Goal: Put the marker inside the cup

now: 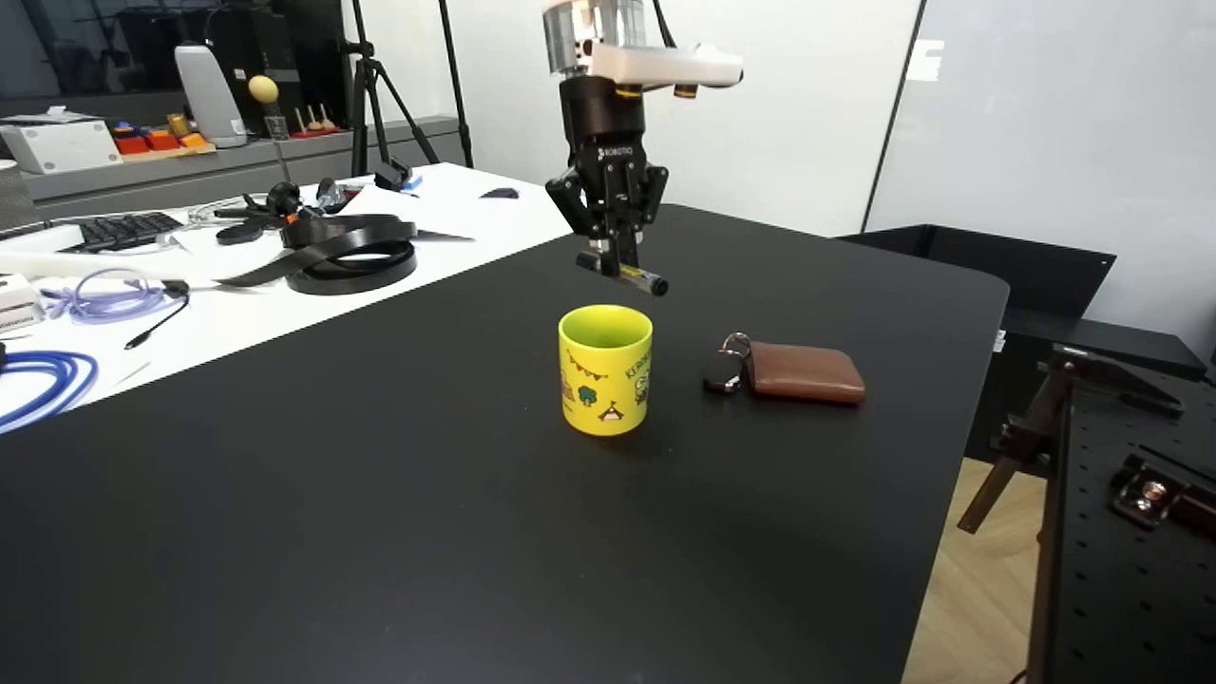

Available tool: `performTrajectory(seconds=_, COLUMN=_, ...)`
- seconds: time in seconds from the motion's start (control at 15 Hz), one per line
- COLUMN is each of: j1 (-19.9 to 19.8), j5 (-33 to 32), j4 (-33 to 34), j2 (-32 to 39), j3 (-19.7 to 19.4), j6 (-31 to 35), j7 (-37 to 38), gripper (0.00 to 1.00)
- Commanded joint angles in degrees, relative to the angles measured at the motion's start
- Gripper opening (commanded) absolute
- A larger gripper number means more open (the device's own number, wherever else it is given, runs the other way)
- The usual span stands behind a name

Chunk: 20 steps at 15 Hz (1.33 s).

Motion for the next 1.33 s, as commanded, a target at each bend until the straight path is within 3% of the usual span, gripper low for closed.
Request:
performTrajectory(seconds=0.0, j1=1.6, j5=-1.1, j4=-1.7, j2=-5.3, j3=0.2, j6=-6.2, j7=3.4, gripper=0.05)
performTrajectory(seconds=0.47, j1=0.3, j5=8.1, j4=2.6, j2=-3.8, j3=2.7, j6=-25.0, j7=-0.7, gripper=0.05)
performTrajectory(seconds=0.53, j1=0.2, j5=8.6, j4=3.2, j2=-3.1, j3=2.5, j6=-25.9, j7=-1.3, gripper=0.05)
performTrajectory(seconds=0.6, j1=1.2, j5=7.1, j4=0.7, j2=-4.8, j3=2.2, j6=-22.8, j7=-0.5, gripper=0.21)
performTrajectory(seconds=0.8, j1=0.8, j5=7.9, j4=1.3, j2=-3.8, j3=2.2, j6=-24.0, j7=-1.3, gripper=0.21)
performTrajectory(seconds=0.87, j1=0.4, j5=8.6, j4=1.7, j2=-3.2, j3=2.3, j6=-25.1, j7=-1.8, gripper=0.05)
performTrajectory(seconds=1.27, j1=-1.6, j5=12.5, j4=5.3, j2=1.4, j3=1.7, j6=-27.7, j7=-1.3, gripper=0.05)
